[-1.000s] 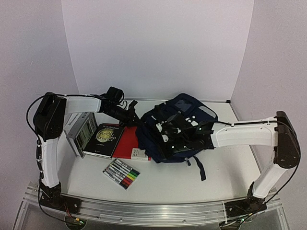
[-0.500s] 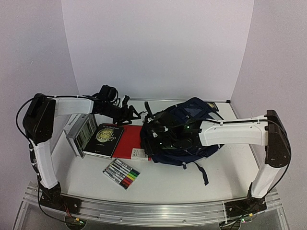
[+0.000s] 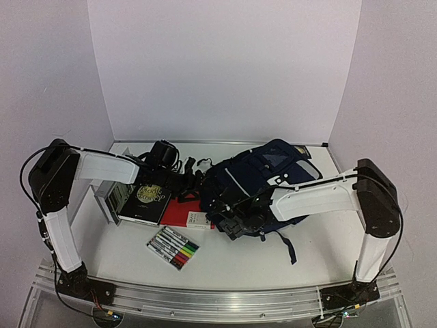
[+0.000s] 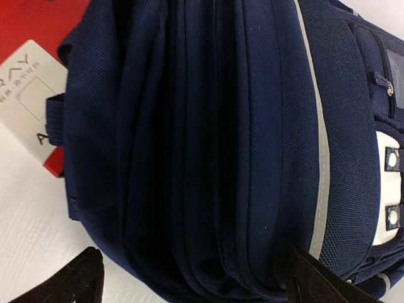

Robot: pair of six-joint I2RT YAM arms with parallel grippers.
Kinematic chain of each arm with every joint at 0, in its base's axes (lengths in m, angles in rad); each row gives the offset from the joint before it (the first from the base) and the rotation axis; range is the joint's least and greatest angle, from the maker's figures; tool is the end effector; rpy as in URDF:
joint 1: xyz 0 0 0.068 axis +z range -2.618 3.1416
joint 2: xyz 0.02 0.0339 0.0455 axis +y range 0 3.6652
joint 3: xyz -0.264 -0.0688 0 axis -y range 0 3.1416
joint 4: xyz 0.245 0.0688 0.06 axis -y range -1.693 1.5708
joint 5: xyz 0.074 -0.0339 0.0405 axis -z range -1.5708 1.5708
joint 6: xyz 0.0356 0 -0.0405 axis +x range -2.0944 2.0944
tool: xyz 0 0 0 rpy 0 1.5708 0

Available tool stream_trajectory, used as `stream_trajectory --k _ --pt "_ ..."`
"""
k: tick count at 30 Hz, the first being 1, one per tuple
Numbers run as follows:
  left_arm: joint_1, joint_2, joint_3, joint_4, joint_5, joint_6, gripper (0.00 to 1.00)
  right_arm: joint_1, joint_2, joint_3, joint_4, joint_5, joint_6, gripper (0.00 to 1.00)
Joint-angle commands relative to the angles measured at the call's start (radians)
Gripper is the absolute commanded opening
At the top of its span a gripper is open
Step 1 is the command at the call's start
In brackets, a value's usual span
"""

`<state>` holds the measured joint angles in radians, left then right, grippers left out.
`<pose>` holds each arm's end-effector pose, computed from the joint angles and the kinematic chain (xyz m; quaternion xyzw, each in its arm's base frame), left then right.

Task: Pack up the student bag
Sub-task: Unzip the student bag at the center of the board.

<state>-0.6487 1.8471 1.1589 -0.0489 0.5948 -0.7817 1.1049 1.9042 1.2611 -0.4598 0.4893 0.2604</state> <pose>0.3035 -0.2551 0.1887 0.0603 0.8802 -0.4561 0.1165 0.1883 0.3373 0.1700 -0.3356 0.8839 -0.0409 0.3232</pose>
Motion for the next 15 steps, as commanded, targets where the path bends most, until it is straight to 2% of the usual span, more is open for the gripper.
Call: stream_trajectory --k 1,2,4,6,8,10,13,15 --pt "0.004 0.041 -0.016 0.112 0.008 -0.070 0.72 0.000 0.082 0.046 -0.025 0.232 0.032 0.90" --pt "0.004 0.046 -0.015 0.110 0.007 -0.071 0.70 0.000 0.093 0.058 -0.030 0.259 0.045 0.87" --pt "0.003 0.044 -0.016 0.101 0.000 -0.066 0.68 0.001 0.088 0.078 -0.034 0.282 0.068 0.71" --pt "0.003 0.037 -0.015 0.091 -0.013 -0.059 0.68 0.000 0.068 0.091 -0.034 0.292 0.097 0.51" --pt "0.003 0.032 -0.013 0.085 -0.023 -0.056 0.67 0.000 0.038 0.101 -0.034 0.293 0.127 0.25" --pt "0.003 0.029 -0.011 0.084 -0.029 -0.057 0.68 0.001 0.009 0.111 -0.034 0.287 0.159 0.11" --pt "0.003 0.028 -0.009 0.085 -0.039 -0.058 0.69 0.001 -0.043 0.119 -0.033 0.269 0.196 0.00" --pt "0.004 0.026 -0.010 0.086 -0.047 -0.060 0.71 -0.001 -0.083 0.121 -0.033 0.254 0.221 0.00"
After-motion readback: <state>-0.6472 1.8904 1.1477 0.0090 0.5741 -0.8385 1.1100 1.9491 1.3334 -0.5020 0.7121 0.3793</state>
